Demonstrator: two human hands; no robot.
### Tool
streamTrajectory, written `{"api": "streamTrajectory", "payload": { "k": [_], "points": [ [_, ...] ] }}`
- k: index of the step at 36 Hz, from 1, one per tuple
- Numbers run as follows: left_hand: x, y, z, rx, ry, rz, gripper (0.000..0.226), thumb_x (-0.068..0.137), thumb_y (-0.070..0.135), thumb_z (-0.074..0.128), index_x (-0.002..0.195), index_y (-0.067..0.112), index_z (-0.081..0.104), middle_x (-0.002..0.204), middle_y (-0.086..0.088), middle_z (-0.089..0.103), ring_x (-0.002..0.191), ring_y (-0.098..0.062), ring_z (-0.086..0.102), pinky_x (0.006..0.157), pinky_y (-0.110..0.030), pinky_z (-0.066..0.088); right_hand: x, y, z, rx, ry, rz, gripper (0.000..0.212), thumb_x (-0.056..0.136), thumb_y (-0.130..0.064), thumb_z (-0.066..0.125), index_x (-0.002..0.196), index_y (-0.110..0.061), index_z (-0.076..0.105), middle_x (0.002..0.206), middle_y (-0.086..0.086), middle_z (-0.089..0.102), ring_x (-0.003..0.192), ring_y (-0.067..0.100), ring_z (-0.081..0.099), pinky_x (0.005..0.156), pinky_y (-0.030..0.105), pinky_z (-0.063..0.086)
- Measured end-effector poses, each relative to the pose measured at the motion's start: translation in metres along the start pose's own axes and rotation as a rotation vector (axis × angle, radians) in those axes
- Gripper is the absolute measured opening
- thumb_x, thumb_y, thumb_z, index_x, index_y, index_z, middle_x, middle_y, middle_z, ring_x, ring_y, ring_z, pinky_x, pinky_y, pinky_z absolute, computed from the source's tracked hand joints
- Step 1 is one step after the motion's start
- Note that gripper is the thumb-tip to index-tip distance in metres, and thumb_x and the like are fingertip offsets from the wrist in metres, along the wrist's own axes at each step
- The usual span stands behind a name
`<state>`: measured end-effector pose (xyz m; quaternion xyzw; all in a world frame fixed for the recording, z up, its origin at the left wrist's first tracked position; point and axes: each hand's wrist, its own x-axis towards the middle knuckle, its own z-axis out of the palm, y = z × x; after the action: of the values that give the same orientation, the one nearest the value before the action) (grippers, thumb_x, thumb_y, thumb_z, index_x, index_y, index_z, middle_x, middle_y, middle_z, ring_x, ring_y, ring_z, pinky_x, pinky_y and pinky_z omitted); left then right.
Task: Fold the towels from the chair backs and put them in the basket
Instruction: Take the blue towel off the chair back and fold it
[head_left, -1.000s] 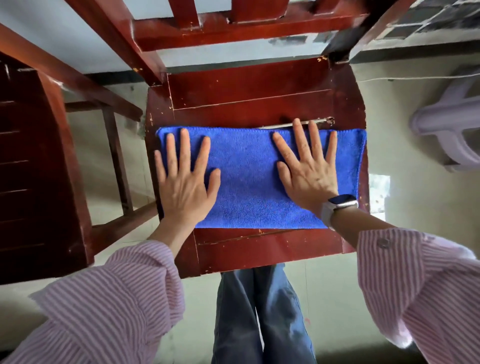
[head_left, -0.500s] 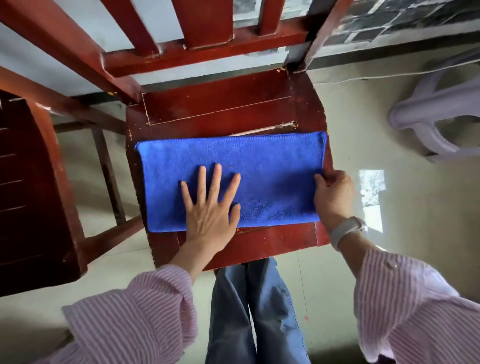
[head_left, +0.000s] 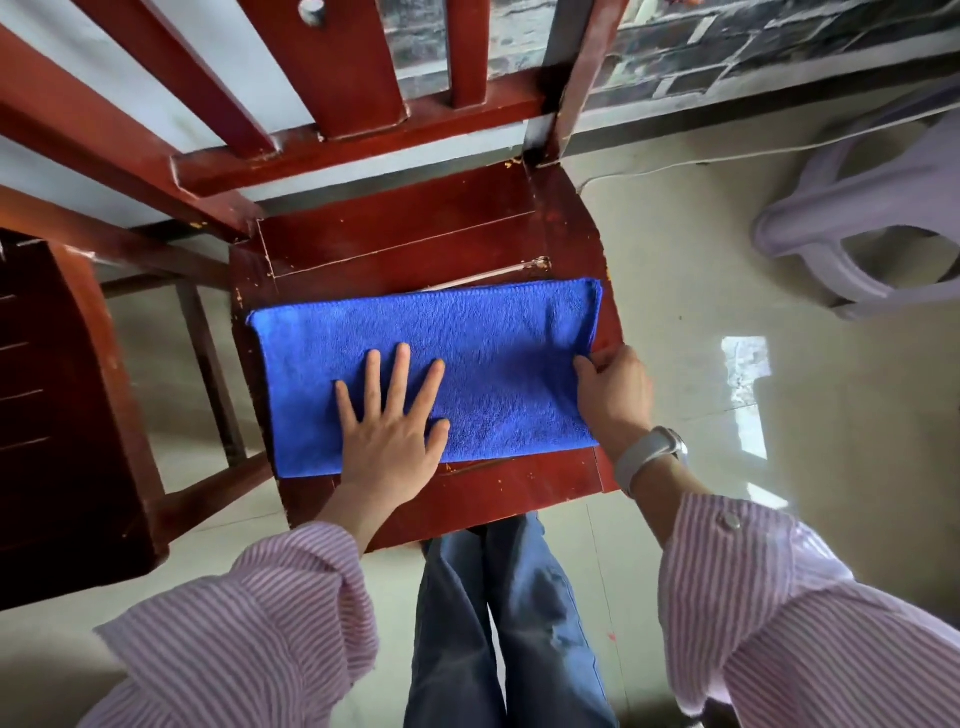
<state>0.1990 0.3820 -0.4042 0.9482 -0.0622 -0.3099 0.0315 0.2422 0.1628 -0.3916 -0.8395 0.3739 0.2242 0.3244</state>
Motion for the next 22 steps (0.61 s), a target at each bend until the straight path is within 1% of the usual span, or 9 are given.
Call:
{"api": "streamTrajectory", "payload": {
  "k": [3,6,8,10,12,14,17,20,22],
  "points": [
    [-0.001,-0.001,-0.007,-0.037,-0.018,0.028,0.064,0.087,0.051,0.028,0.145,0.036,0.006,0.156,-0.002,-0.006,0.142,-0.030,-0.009,0.108,-0.061,0.003,-0.004,-0.003,-0.012,0.157,-0.031,0.027,0.028,0.085,-0.021,0.059,0.108,-0.007,0.054,0.088,0.002,0.053,0.083,0.019,0.048,0.075,0.028,0.038],
    [0.000,0.000,-0.016,-0.283,0.051,0.014,0.054,0.090,0.036,0.046,0.142,0.030,0.030,0.156,-0.002,0.008,0.143,-0.027,-0.002,0.111,-0.055,0.008,-0.010,-0.010,-0.027,0.244,-0.108,-0.003,0.017,0.083,-0.018,0.062,0.090,-0.003,0.065,0.075,0.006,0.055,0.066,0.017,0.047,0.058,0.024,0.038],
    [-0.001,0.003,-0.031,-0.647,0.166,-0.068,0.037,0.090,0.026,0.053,0.126,0.018,0.054,0.144,-0.004,0.039,0.140,-0.025,0.022,0.110,-0.039,0.023,-0.020,-0.020,-0.035,0.336,-0.140,-0.025,0.008,0.082,-0.015,0.063,0.081,-0.008,0.065,0.074,0.007,0.057,0.066,0.017,0.050,0.058,0.024,0.041],
    [-0.005,0.006,-0.051,-1.121,0.124,-0.237,0.022,0.092,0.016,0.053,0.113,0.015,0.061,0.119,-0.002,0.060,0.124,-0.019,0.048,0.095,-0.018,0.037,-0.036,-0.034,-0.039,0.418,-0.245,-0.073,0.004,0.083,-0.014,0.063,0.084,-0.010,0.062,0.075,0.003,0.059,0.065,0.014,0.054,0.060,0.025,0.045],
    [-0.011,0.008,-0.069,-1.569,0.003,-0.367,0.019,0.095,0.016,0.045,0.109,0.015,0.059,0.105,-0.002,0.065,0.104,-0.018,0.061,0.087,-0.021,0.045,-0.056,-0.051,-0.036,0.534,-0.497,-0.107,0.003,0.086,-0.009,0.059,0.089,-0.009,0.060,0.074,0.003,0.058,0.060,0.011,0.054,0.057,0.022,0.047],
    [-0.013,0.006,-0.077,-1.875,-0.073,-0.449,0.025,0.098,0.025,0.036,0.109,0.016,0.057,0.100,0.000,0.065,0.091,-0.015,0.063,0.082,-0.027,0.048,-0.071,-0.063,-0.026,0.621,-0.733,-0.104,0.017,0.090,-0.004,0.052,0.106,-0.006,0.058,0.086,0.007,0.060,0.070,0.013,0.059,0.062,0.020,0.050],
    [-0.014,0.000,-0.074,-1.953,-0.093,-0.529,0.033,0.098,0.036,0.032,0.114,0.018,0.054,0.101,0.005,0.064,0.088,-0.010,0.061,0.074,-0.026,0.048,-0.075,-0.068,-0.010,0.679,-0.754,-0.099,0.027,0.093,-0.001,0.044,0.119,0.002,0.051,0.101,0.011,0.059,0.081,0.018,0.060,0.072,0.023,0.051],
    [-0.016,0.001,-0.065,-1.797,-0.037,-0.539,0.014,0.095,0.024,0.046,0.101,0.020,0.057,0.087,0.008,0.065,0.079,-0.009,0.058,0.069,-0.022,0.049,-0.066,-0.066,0.002,0.661,-0.663,-0.094,0.023,0.093,0.004,0.040,0.113,0.002,0.053,0.088,0.007,0.061,0.066,0.007,0.062,0.064,0.019,0.051],
    [-0.013,0.007,-0.056,-1.593,0.006,-0.539,0.023,0.089,0.014,0.057,0.112,0.014,0.054,0.094,0.001,0.060,0.085,-0.014,0.056,0.078,-0.026,0.049,-0.059,-0.064,0.009,0.546,-0.569,-0.163,0.027,0.091,0.009,0.036,0.106,-0.002,0.056,0.081,0.000,0.061,0.056,-0.002,0.060,0.059,0.018,0.051]
  ]
}}
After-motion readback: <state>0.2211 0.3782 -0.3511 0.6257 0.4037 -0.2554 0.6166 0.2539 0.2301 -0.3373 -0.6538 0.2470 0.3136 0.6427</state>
